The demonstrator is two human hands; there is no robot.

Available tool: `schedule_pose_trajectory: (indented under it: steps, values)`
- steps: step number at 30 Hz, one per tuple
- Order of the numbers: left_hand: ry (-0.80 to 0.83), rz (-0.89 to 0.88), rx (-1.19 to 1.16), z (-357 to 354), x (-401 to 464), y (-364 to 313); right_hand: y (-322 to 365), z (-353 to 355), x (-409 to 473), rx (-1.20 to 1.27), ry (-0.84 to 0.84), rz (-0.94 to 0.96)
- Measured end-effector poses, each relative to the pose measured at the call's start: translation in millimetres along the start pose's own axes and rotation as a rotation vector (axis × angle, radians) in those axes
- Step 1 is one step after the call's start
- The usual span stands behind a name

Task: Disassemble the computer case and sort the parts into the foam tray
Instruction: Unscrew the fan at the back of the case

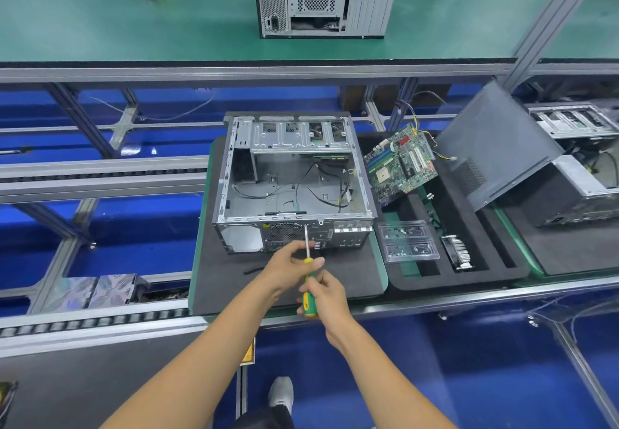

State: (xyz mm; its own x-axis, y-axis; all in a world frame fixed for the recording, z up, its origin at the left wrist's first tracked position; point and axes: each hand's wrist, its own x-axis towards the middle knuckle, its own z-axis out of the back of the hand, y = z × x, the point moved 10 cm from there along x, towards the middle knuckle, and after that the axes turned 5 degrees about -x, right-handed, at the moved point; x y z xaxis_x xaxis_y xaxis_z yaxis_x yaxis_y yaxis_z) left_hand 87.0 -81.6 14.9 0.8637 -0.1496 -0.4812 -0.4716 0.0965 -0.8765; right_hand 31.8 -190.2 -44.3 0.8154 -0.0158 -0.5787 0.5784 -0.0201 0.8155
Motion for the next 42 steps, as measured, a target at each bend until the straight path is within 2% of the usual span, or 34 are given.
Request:
schedule_pose_trajectory:
  steps: [4,9,13,16,22,27,30,34,37,42]
  values:
    - [-0.052,-0.003,0.0,9.3,2.6,-1.2,5.8,-5.5,-4.1,-0.006,0.012,-0.002]
    - [0.023,0.056,-0.187,5.4,0.6,6.6,-0.5,-23.2,-15.5,0.23,0.186,-0.169]
    - [0.103,0.044,-0.278,2.3,-5.5,3.4,-4.2,-26.5,-16.8,0.287,0.266,-0.166]
    - [0.113,0.039,-0.281,1.3,-8.0,1.4,2.8,-24.5,-13.3,0.204,0.195,-0.095]
    - [0.029,-0.007,-0.058,4.5,-1.3,-1.5,12.1,-18.7,-8.5,0.03,0.042,-0.014]
    - [0.005,-0.003,-0.166,7.7,0.2,-3.9,9.2,-17.8,-12.6,0.002,0.068,-0.093]
    - [0.028,0.026,-0.273,5.0,-2.3,-1.9,0.8,-25.2,-16.8,0.17,0.164,-0.191]
    - [0.092,0.056,-0.392,-1.0,-4.2,-0.8,-2.3,-23.0,-16.3,0.285,0.187,-0.182]
    - [0.132,0.067,-0.486,-4.5,-1.1,1.0,-0.8,-13.2,-13.1,0.307,0.103,-0.144]
    - [-0.027,0.026,-0.543,3.4,16.4,-4.0,0.1,0.9,-9.5,0.282,-0.051,-0.128]
